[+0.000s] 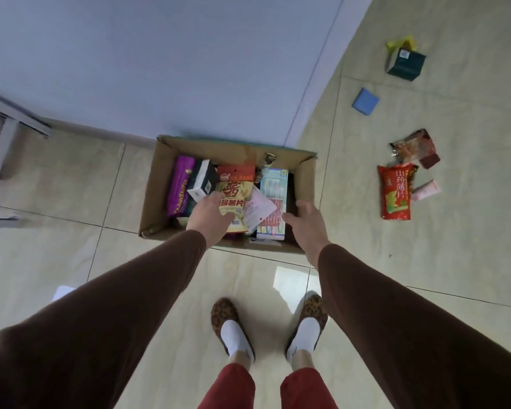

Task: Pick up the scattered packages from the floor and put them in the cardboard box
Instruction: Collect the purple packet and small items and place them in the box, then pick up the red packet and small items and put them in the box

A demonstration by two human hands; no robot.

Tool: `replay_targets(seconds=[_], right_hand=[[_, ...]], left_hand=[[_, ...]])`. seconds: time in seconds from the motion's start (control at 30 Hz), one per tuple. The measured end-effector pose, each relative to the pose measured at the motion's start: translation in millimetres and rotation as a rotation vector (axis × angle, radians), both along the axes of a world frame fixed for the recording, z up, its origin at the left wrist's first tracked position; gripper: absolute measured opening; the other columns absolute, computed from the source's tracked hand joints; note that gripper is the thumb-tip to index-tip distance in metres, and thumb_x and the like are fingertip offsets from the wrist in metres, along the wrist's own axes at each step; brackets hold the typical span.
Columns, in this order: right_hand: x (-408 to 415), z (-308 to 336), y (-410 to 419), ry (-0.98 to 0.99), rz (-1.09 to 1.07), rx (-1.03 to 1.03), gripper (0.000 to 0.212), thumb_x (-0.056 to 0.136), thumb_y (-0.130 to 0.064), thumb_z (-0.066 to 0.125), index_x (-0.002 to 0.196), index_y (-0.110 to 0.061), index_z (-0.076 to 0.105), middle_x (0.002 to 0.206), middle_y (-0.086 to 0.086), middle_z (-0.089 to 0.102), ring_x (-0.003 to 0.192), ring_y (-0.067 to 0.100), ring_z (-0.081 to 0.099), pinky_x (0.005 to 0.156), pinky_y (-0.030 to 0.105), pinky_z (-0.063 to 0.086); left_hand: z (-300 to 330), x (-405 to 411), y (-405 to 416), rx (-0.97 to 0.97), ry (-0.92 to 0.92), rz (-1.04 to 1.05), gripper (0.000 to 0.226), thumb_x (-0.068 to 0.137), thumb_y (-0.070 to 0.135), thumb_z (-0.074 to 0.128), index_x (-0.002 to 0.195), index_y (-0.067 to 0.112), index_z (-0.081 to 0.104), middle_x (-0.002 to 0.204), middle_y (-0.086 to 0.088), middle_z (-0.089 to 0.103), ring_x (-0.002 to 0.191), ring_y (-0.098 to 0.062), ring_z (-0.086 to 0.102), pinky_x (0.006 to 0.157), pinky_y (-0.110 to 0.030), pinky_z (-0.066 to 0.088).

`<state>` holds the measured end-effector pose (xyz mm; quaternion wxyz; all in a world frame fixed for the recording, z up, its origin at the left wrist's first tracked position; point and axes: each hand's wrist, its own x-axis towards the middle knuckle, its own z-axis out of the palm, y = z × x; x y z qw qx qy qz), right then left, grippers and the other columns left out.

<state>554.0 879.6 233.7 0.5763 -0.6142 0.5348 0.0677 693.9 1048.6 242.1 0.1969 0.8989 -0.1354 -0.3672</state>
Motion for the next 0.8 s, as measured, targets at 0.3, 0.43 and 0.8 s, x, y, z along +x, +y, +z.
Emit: replay_targets(seconds=[0.3,0.43,0.8], right_hand=[[-118.8,21.8,-96.9,0.038,-0.014,-0.130,0.042,0.094,-0.024,0.066,0.134,-0.022,0.056,0.141,0.002,0.053,0.117,0.016,0.053,0.088,0.027,0.049],[-185.2,27.1,-158.9,0.035,-0.037,-0.146,0.042,0.094,-0.022,0.066,0.135,-0.021,0.057,0.140,0.002,0.054,0.124,0.020,0.055,0.092,0.028,0.047],[-289.2,50.9,-332.8,0.084,0.115,-0.273,0.037,0.094,-0.020,0.066,0.130,-0.020,0.060,0.137,0.005,0.055,0.126,0.024,0.054,0.091,0.030,0.046]], left_hand=[[22.2,-90.4,-116.3,-0.024,-0.047,-0.205,0.046,0.090,0.027,0.063,0.134,0.016,0.053,0.133,-0.009,0.057,0.120,-0.030,0.054,0.096,-0.035,0.042],[25.2,-151.9,-185.4,0.006,-0.054,-0.238,0.045,0.087,0.025,0.065,0.129,0.012,0.056,0.128,-0.014,0.061,0.119,-0.034,0.056,0.097,-0.040,0.046],[33.3,-273.2,-349.1,-0.065,-0.098,-0.320,0.041,0.089,0.025,0.066,0.128,0.020,0.056,0.129,-0.001,0.059,0.119,-0.023,0.057,0.096,-0.043,0.051]])
